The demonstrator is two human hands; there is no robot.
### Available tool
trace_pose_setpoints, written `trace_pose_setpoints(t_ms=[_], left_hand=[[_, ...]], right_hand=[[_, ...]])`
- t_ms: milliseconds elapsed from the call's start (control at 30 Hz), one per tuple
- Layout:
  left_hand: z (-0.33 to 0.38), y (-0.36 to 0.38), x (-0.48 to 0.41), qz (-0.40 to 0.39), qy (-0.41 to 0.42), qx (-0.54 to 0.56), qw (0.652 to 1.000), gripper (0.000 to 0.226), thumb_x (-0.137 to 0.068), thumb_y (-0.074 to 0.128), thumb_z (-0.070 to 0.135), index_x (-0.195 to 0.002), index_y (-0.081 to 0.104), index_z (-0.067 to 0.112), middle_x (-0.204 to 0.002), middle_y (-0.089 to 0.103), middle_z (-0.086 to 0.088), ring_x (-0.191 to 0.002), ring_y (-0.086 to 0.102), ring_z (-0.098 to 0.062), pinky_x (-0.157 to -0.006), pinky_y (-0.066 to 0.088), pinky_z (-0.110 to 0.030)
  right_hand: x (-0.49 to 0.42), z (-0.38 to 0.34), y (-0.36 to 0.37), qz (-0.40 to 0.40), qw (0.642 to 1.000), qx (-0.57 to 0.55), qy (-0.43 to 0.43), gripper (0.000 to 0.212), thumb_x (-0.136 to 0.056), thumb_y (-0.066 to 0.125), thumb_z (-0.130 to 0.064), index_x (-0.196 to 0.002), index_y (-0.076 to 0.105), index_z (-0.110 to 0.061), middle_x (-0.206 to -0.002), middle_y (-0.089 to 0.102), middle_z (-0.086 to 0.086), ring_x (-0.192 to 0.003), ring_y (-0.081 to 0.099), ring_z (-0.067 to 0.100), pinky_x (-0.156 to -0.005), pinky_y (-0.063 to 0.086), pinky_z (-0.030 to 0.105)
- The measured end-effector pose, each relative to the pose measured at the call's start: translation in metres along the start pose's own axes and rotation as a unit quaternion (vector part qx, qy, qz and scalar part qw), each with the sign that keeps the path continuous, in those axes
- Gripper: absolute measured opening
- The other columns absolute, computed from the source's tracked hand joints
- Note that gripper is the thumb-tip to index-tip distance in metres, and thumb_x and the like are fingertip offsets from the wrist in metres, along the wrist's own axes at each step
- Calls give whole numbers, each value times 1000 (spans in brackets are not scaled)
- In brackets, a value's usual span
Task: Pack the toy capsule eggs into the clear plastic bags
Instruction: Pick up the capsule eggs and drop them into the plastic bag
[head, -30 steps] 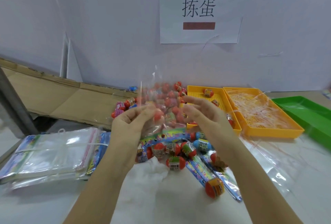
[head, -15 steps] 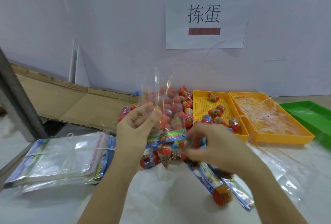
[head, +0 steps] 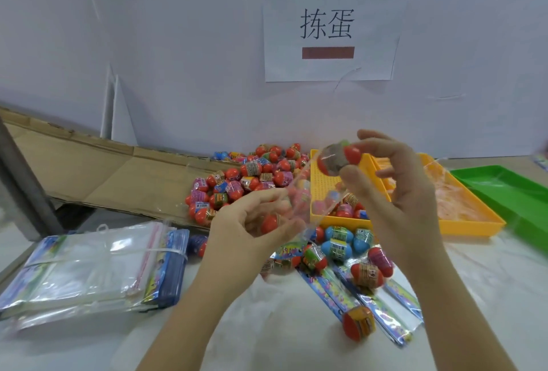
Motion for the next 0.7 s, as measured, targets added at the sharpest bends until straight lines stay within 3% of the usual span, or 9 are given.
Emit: trace_pose_setpoints(t_ms=[100, 167, 333, 467, 567, 633, 700], left_hand=[[7, 3, 1, -15, 25, -8, 1000, 42, -64, 78, 47, -105, 68, 51, -96, 75, 16, -92, 71, -4, -79, 55, -16], [11, 4, 2, -26, 31, -6, 999, 43, -67, 77, 47, -109, 67, 50, -98, 74, 17, -91, 71, -6, -73, 58, -20], [2, 11, 3, -58, -16, 18, 998, 40, -70, 74, 45, -110, 71, 39, -103, 75, 8, -88, 72, -24, -68, 61, -52], [-3, 12, 2, -56, -42, 75, 995, 39, -66, 74, 40, -103, 73, 28, -97, 77, 6, -90, 73, -11, -72, 58, -21], [-2, 14, 1, -49, -62, 125, 989, 30, -63, 73, 41, -90, 79, 31, -92, 77, 4, -84, 74, -10, -66, 55, -14], [-5, 12, 0, -33, -74, 139, 987, 29, -58, 72, 47, -86, 78, 42, -92, 77, 6, -85, 73, -9, -66, 55, -15], [-6, 8, -1, -16, -79, 152, 985, 31, -57, 72, 50, -87, 77, 44, -93, 77, 6, -88, 73, -11, -68, 57, -18]], right_hand=[[3, 0, 5, -23, 997, 67, 17, 21, -72, 64, -50, -92, 59, -49, -122, 48, -23, -122, 41, 8, -96, 37, 27], [3, 2, 10, -49, 996, 62, 34, 17, -69, 62, -50, -87, 61, -51, -121, 49, -24, -122, 39, 4, -96, 34, 23], [7, 9, 23, -114, 987, 93, 58, 19, -75, 57, -34, -80, 63, -52, -124, 42, -29, -121, 32, -6, -92, 22, 3], [8, 5, 26, -121, 983, 130, 39, 21, -81, 46, -44, -79, 66, -45, -129, 39, -28, -124, 31, 0, -95, 20, 6], [8, -3, 18, -52, 997, 48, 8, 22, -83, 47, -47, -101, 59, -50, -131, 43, -17, -125, 40, 8, -101, 35, 21], [8, 2, 13, -14, 997, -69, 39, 47, -74, 60, -52, -118, 45, -56, -131, 44, -15, -119, 51, 13, -91, 50, 32], [10, 21, 27, -68, 977, -144, 140, 76, -59, 70, -58, -127, 35, -55, -133, 46, -17, -112, 58, 7, -78, 55, 27]])
Point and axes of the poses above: each hand's wrist, its own x-axis away from the middle knuckle, its own y-axis out of the palm, z = x × y, the point moved 9 cm from there along -x, towards the middle knuckle
